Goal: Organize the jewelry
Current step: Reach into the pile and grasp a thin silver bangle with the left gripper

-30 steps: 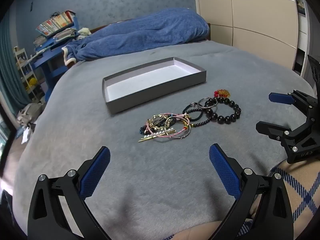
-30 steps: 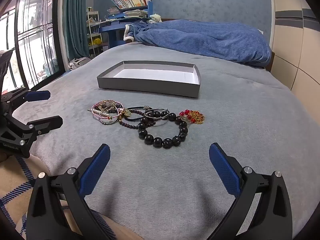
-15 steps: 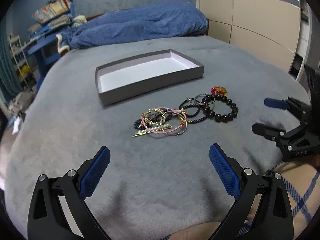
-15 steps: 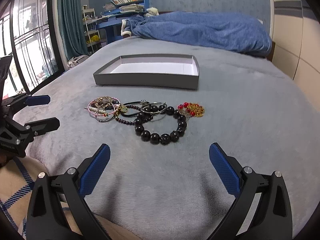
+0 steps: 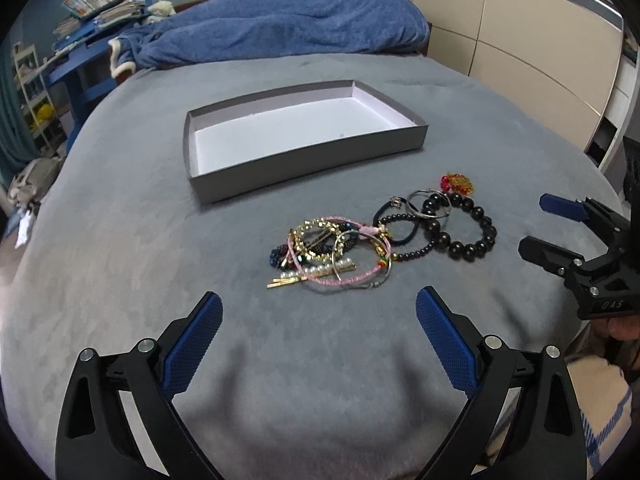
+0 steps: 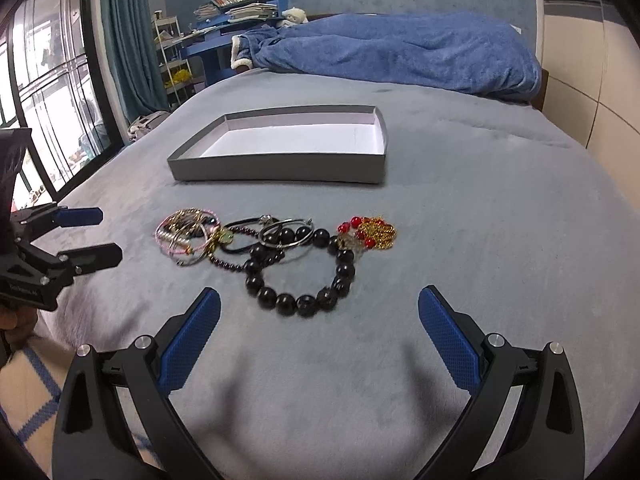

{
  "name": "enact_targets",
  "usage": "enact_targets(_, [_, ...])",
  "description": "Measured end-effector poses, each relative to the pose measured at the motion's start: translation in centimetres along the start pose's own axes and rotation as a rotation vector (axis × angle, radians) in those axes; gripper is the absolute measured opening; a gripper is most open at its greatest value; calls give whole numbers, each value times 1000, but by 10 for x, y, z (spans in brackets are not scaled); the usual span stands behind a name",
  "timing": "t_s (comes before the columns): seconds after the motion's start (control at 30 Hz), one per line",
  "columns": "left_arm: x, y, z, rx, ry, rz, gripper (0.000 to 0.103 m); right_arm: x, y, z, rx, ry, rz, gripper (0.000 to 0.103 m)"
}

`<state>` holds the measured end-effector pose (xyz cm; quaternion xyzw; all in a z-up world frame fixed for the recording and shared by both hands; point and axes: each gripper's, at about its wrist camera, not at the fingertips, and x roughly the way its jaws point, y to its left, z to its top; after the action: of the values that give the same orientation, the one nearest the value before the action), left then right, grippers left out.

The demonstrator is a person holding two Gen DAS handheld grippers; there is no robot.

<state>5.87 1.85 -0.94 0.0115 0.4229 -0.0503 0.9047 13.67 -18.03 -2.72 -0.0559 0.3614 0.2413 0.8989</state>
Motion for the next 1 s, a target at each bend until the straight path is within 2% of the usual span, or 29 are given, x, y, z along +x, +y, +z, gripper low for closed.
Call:
enact_targets(0.27, [30, -10, 17, 71, 70, 5, 95, 10, 5, -5, 20, 35, 10, 98])
enact_targets(0.33, [35, -15, 20, 94, 75, 5, 91, 9, 8, -6, 10, 30, 7, 98])
enact_targets(0.4, [36, -19, 23, 117, 72, 3, 81, 8, 8, -7, 11, 28, 9, 98])
enact_targets(0.43, [36, -21, 25, 121, 70, 2, 79, 8, 7, -7, 16, 27, 11, 98])
enact_targets(0.63, [36, -40, 40, 170, 40, -58, 77, 10, 1, -9, 47, 29, 1, 98])
enact_targets(0.83, [50, -70, 52, 233, 51, -109, 77, 7, -12, -11, 102, 33, -25, 98])
enact_targets(1.0, [65, -87, 61, 246, 67, -133, 67, 6, -22, -17, 120, 38, -37, 98])
